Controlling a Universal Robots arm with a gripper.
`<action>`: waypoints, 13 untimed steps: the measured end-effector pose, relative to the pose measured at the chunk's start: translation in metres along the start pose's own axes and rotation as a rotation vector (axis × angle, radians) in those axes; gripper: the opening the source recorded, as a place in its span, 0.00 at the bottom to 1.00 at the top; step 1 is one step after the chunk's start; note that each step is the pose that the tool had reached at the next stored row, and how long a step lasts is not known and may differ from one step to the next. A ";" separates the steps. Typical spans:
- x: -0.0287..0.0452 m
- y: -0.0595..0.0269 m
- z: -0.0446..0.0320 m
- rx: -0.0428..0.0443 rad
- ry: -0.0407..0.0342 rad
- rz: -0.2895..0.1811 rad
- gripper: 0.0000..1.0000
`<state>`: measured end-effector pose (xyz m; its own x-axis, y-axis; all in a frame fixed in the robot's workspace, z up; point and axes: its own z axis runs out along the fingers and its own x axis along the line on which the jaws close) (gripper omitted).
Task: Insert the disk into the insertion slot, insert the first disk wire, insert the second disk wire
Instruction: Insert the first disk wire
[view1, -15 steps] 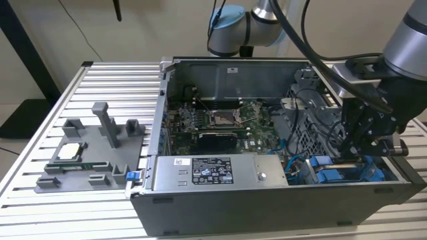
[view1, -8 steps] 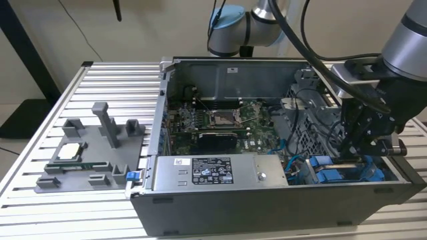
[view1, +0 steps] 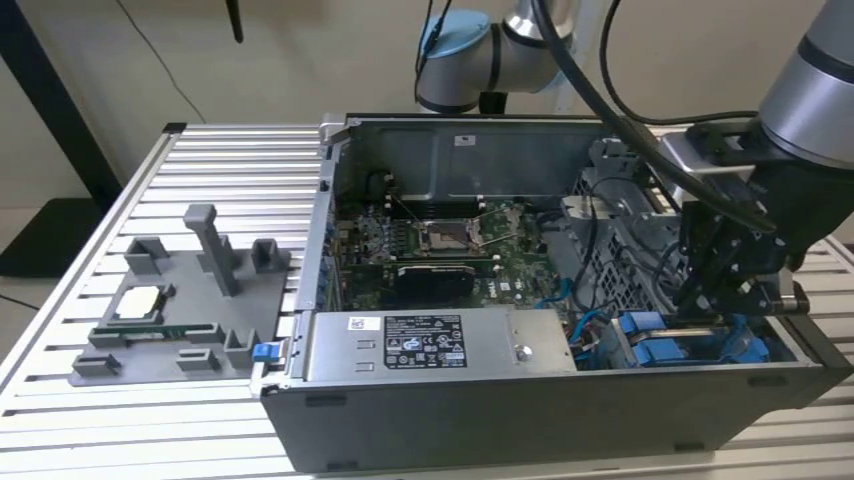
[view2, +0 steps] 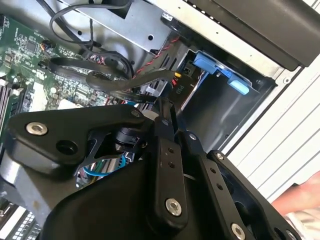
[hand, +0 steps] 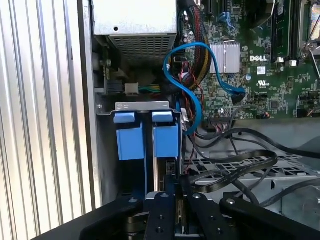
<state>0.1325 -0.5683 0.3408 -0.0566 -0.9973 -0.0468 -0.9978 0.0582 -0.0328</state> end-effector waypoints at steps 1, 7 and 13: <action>0.0001 0.0000 0.0007 0.0000 -0.0001 0.000 0.00; 0.0002 0.0000 0.0045 0.0000 -0.0002 -0.001 1.00; -0.0010 -0.0008 -0.0209 -0.0013 0.0000 -0.001 1.00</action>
<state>0.1326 -0.5683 0.3617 -0.0552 -0.9974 -0.0468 -0.9979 0.0567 -0.0315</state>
